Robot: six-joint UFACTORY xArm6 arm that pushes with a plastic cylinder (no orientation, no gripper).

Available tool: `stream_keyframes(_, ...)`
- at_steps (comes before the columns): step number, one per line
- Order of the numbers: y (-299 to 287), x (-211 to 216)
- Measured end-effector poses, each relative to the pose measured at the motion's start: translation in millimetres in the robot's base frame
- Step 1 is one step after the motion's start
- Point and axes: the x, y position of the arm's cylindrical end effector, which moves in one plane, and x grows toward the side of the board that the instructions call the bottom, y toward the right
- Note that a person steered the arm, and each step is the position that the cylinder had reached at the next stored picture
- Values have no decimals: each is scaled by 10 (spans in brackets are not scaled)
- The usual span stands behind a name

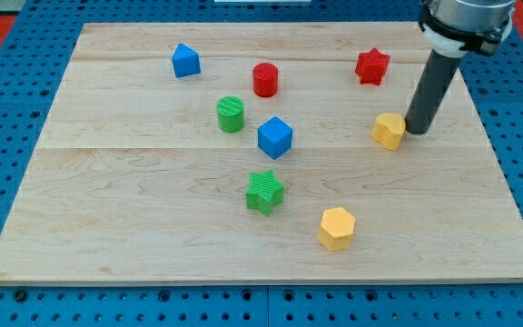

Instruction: Move the red star towards top right

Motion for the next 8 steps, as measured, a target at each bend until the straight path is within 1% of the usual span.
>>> stream_keyframes(1, 0, -208)
stream_keyframes(2, 0, -606)
stream_keyframes(3, -18, -859)
stream_keyframes(4, -46, -796)
stream_keyframes(5, -164, -489)
stream_keyframes(6, -329, -511)
stream_keyframes(7, -452, -823)
stream_keyframes(8, -445, -1096)
